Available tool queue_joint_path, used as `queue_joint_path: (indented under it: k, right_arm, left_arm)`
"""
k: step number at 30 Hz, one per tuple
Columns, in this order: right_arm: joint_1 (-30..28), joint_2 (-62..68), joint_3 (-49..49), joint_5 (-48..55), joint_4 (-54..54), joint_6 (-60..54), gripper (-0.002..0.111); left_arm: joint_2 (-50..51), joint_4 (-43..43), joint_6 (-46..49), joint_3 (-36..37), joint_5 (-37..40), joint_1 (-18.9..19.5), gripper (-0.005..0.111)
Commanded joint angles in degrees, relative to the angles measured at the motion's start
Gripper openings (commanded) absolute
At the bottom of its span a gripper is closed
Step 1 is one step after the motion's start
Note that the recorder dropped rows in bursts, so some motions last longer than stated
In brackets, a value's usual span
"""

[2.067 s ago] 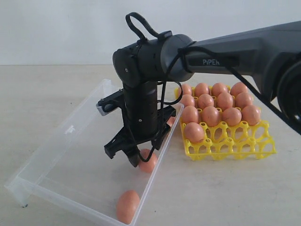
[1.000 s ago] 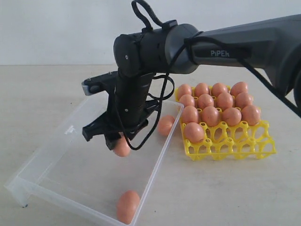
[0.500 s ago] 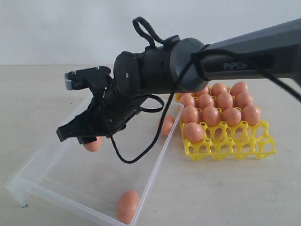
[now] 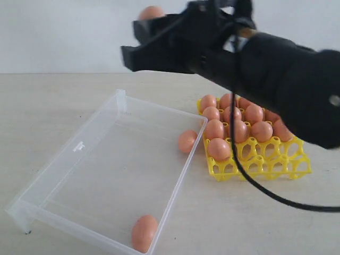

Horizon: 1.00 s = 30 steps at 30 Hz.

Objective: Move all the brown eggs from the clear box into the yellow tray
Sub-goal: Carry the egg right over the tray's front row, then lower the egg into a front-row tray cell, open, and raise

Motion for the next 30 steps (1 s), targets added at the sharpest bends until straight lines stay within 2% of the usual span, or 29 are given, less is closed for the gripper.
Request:
queue_joint_path:
  k: [1,4,6,8,10,11,13,15,17,20,24,30]
  right_arm:
    - [-7.05,-2.37,11.04,-11.58,14.21,0.33,0.0]
    - [-16.89,-2.02,13.58,-12.42,13.49,1.98,0.0]
    - [-26.49,-2.02,12.57,-5.77,0.72,8.06,0.0]
    - [-36.11,-1.44,10.11,0.47,-22.67,21.33,0.0]
    - [-43.53,0.02,6.99,1.43,-48.05,42.34,0.0]
    - [-47.38,1.2,5.22,-1.1,-61.86,56.44,0.0]
    - [-53.77,4.31,1.66,-13.33,-85.12,82.46,0.0]
    - [-59.17,8.97,-2.3,-31.68,-102.79,95.44,0.0]
    - [-61.11,13.17,-4.3,-42.26,-111.85,99.48,0.0]
    - [-60.67,16.6,-3.87,-42.26,-116.31,100.92,0.0]
    - [-57.01,18.18,-1.65,-42.26,-121.55,98.81,0.0]
    - [-48.74,19.12,-1.1,-27.59,-125.5,97.93,0.0]
  left_arm:
    - [0.17,-0.61,-0.42,-0.2,0.13,-0.08,-0.004]
    - [0.17,-0.61,-0.42,-0.2,0.13,-0.08,-0.004]
    - [0.17,-0.61,-0.42,-0.2,0.13,-0.08,-0.004]
    - [0.17,-0.61,-0.42,-0.2,0.13,-0.08,-0.004]
    - [0.17,-0.61,-0.42,-0.2,0.13,-0.08,-0.004]
    - [0.17,-0.61,-0.42,-0.2,0.13,-0.08,-0.004]
    - [0.17,-0.61,-0.42,-0.2,0.13,-0.08,-0.004]
    - [0.17,-0.61,-0.42,-0.2,0.26,-0.08,-0.004]
    - [0.17,-0.61,-0.42,-0.2,0.88,-0.08,-0.004]
    - [0.17,-0.61,-0.42,-0.2,1.11,-0.08,-0.004]
    - [0.17,-0.61,-0.42,-0.2,1.11,-0.08,-0.004]
    - [0.17,-0.61,-0.42,-0.2,1.11,-0.08,-0.004]
